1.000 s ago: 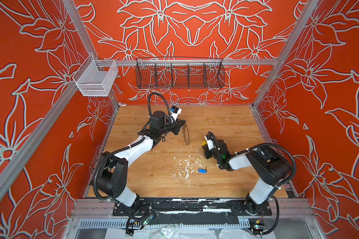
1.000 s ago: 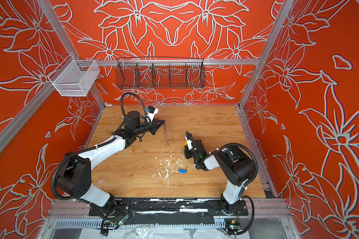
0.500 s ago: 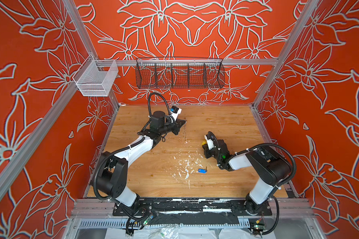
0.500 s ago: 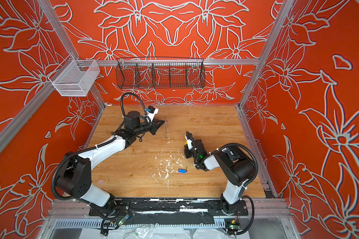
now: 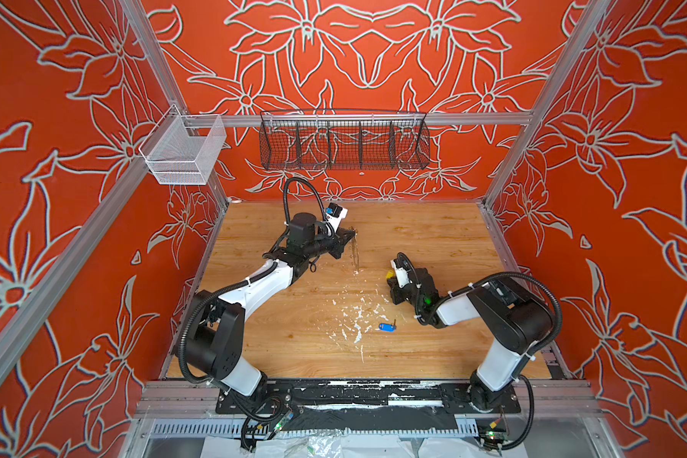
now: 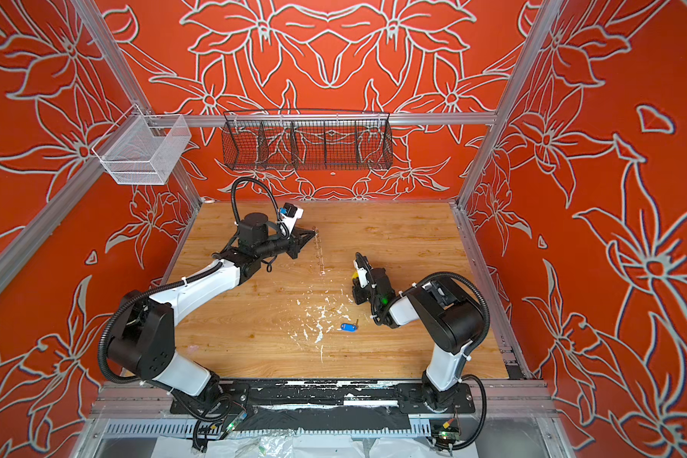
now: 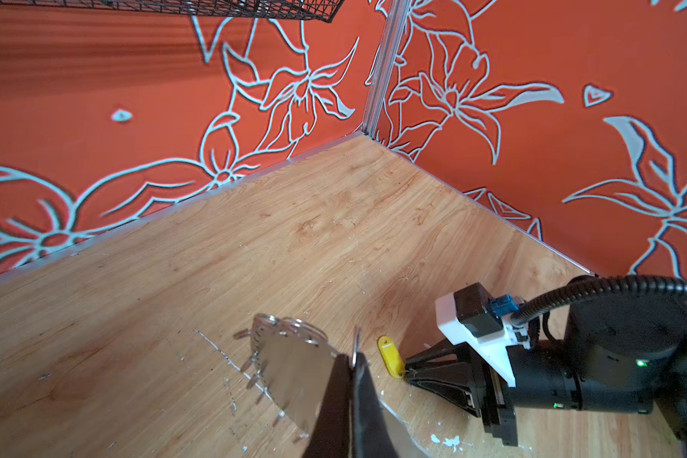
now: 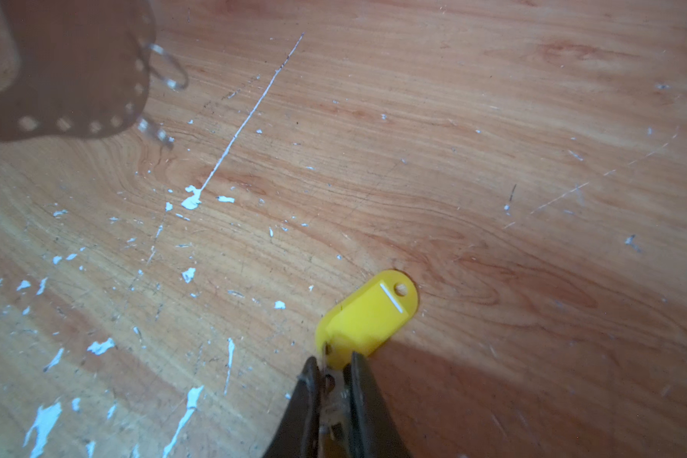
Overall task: Put the keys on the keyring
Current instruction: 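Lift the yellow-tagged key toward the plate held by the left gripper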
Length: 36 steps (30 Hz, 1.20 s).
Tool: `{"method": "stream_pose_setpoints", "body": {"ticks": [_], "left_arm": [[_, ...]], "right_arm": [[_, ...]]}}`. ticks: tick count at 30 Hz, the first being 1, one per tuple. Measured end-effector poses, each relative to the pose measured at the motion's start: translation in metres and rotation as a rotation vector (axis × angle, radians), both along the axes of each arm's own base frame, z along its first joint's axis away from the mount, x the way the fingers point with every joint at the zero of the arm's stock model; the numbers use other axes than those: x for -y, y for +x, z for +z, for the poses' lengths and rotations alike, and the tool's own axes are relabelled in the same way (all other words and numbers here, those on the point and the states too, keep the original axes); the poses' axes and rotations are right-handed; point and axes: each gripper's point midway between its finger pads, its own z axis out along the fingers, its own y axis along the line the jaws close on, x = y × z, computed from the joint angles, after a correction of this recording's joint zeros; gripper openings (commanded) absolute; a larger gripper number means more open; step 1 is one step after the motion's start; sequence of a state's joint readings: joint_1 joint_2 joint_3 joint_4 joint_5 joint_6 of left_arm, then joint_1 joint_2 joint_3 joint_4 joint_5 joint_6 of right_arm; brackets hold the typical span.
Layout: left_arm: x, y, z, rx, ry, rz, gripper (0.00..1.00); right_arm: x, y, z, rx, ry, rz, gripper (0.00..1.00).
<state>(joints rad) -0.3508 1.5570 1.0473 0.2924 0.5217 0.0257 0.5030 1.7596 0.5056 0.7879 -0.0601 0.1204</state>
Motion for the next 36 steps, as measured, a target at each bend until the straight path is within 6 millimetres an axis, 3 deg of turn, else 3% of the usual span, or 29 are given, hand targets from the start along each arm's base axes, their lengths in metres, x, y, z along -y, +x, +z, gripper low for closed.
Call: {"method": "stream_pose_setpoints", "body": {"ticks": [8, 12, 24, 36], "left_arm": [[0.0, 0.0, 0.0, 0.0, 0.0, 0.0, 0.0], [0.0, 0.0, 0.0, 0.0, 0.0, 0.0, 0.0], [0.0, 0.0, 0.0, 0.0, 0.0, -0.001, 0.0], [0.005, -0.005, 0.003, 0.097, 0.045, -0.069, 0.0]], "right_arm": [[-0.001, 0.001, 0.001, 0.006, 0.006, -0.001, 0.1], [-0.001, 0.001, 0.002, 0.003, 0.013, -0.004, 0.0], [-0.006, -0.005, 0.01, 0.006, 0.039, 0.032, 0.0], [-0.017, -0.017, 0.076, 0.097, 0.123, 0.122, 0.0]]}}
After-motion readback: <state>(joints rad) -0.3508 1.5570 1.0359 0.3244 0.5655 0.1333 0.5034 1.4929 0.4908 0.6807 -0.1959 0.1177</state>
